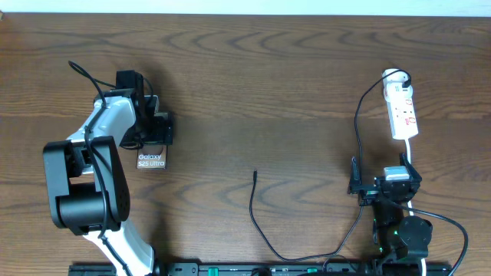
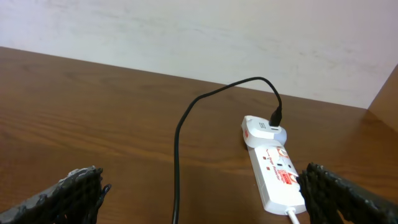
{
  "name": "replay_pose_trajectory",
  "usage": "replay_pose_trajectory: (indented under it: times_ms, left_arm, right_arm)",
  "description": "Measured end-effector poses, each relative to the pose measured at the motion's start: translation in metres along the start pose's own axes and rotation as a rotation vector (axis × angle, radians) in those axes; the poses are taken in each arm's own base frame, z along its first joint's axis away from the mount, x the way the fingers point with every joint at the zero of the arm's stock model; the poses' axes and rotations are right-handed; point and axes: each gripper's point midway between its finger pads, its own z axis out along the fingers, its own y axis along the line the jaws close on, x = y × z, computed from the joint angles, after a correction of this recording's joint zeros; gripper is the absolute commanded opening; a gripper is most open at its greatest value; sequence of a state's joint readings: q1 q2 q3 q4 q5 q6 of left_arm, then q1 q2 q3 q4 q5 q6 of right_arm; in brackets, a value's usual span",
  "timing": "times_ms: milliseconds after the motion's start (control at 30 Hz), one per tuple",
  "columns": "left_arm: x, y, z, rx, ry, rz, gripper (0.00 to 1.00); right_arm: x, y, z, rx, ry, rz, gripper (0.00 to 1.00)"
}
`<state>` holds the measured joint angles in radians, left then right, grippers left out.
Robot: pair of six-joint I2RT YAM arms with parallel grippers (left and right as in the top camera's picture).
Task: Plug charger to phone and switch on socket
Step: 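Close the left gripper on the phone box sides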
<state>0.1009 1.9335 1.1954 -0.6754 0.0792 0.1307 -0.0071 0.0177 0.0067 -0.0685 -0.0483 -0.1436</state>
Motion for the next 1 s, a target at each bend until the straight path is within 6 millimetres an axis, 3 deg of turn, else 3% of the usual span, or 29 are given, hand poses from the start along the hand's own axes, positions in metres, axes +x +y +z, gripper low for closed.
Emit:
replay_pose_trajectory:
  times_ms: [1000]
  left_arm:
    - [0.0003, 0.0013, 0.0002, -0.008, 0.001, 0.0, 0.82]
  right_arm:
    - [0.0, 0.0, 0.0, 0.0, 0.0, 0.0, 0.99]
